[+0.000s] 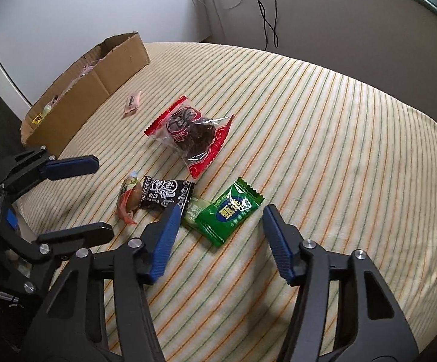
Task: Organize snacks
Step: 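Close the right tool on the green candy while the left tool grasps the egg-shaped candy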
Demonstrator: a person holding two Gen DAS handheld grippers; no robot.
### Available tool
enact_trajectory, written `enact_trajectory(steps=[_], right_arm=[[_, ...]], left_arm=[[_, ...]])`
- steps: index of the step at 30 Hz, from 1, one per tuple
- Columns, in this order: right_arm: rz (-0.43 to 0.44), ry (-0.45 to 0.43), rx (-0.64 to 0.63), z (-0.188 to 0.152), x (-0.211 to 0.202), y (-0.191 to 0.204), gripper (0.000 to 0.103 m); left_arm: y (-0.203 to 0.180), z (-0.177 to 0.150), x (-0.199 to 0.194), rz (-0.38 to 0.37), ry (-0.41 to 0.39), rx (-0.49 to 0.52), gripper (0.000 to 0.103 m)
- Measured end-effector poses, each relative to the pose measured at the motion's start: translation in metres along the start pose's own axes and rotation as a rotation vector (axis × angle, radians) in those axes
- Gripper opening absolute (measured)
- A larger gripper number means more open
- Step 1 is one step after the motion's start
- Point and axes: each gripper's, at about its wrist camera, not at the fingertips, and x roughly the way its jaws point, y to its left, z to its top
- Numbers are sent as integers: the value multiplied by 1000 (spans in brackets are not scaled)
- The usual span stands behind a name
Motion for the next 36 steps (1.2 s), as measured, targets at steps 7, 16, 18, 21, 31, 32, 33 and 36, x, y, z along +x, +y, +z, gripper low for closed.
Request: enact_trajectory(steps=[7, 16, 18, 21, 31, 32, 33, 36], right_arm=[[-11, 7, -3, 2, 3, -4, 41], [-28, 14, -15, -1, 3, -4, 35], [-32, 16, -21, -1, 3, -4, 33], [-34, 18, -28, -2, 2, -3, 30], [-81, 23, -28, -6, 1, -6, 30], [-86, 24, -34, -6, 1, -5, 30], [-89, 25, -37, -6, 1, -4, 30], [-91, 30, -33, -5, 1, -3, 26]], left_arm=[[0, 2, 13, -2, 26, 5, 58], [-1, 2, 23, -7, 45, 0, 40], [0, 1, 24, -13, 45, -4, 39], [1, 1, 24, -15, 42, -9, 38], [0, 2, 22, -10, 37, -8, 36], [0, 2, 22, -10, 37, -8, 36], [0, 2, 22, -10, 36, -8, 36], [2, 1, 20, -10, 34, -12, 36]])
